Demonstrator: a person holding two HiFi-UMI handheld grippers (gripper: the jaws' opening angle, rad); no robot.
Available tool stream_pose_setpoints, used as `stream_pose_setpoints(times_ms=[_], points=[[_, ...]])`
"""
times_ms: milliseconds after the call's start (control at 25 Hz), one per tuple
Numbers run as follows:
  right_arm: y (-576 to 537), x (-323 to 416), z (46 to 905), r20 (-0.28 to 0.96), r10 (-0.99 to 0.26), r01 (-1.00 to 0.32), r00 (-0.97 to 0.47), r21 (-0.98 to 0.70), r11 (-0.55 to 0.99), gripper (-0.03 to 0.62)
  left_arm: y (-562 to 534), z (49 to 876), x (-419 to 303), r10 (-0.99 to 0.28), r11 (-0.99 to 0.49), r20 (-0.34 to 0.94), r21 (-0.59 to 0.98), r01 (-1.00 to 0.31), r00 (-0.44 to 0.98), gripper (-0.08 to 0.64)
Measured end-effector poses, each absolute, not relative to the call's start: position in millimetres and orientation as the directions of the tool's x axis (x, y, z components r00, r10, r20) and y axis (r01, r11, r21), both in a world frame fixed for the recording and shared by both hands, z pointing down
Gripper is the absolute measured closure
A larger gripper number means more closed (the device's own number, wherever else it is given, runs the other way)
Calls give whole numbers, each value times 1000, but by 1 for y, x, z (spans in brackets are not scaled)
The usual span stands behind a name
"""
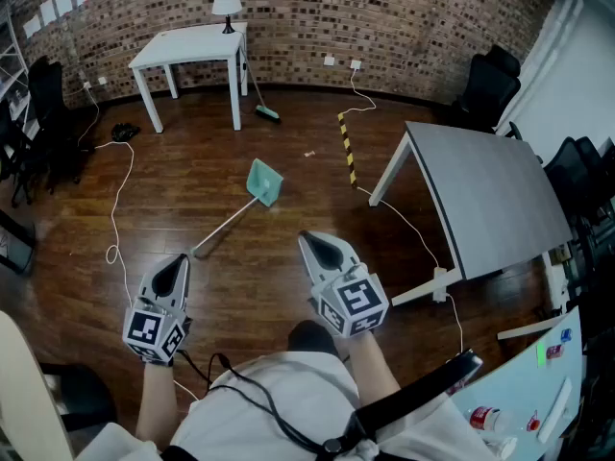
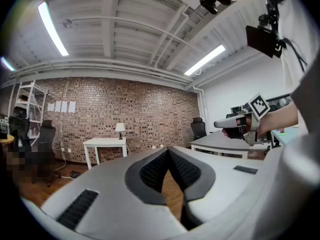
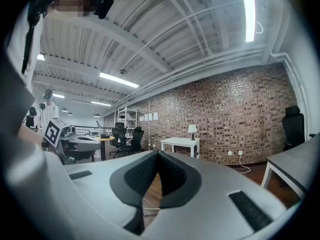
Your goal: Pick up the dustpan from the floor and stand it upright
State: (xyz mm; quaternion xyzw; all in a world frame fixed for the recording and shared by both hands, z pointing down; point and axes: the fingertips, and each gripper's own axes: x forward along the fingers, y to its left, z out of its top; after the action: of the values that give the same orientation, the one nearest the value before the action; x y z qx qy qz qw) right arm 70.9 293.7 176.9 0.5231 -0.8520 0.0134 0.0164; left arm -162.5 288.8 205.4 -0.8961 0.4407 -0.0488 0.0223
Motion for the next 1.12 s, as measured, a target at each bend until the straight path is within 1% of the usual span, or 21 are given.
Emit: stream_pose_setpoints(times_ms=[200,400,680,920,1120], points=[[273,68,183,41,-895,-896,-444,-16,444,588,270,214,-169,-790,-613,92,-87,-785,607,561],[226,74,204,61,-891,-893,-449,-40,448,587,228,231,-165,-788,-614,126,-79,-785,603,561],[100,102,215,56,-884,-885,-464,-73,460,588,115,234,-140,-799,-597,168,-99,-796,578,561],[-25,143,211,67,-872,-873,-485,-93,479,588,-8,221,-100,-809,-582,167,-85,-809,564,561],[-102,177,208,85,-875,-877,-477,-103,469,588,-78,213,-76,-823,-562,172,-96,-822,542,560]])
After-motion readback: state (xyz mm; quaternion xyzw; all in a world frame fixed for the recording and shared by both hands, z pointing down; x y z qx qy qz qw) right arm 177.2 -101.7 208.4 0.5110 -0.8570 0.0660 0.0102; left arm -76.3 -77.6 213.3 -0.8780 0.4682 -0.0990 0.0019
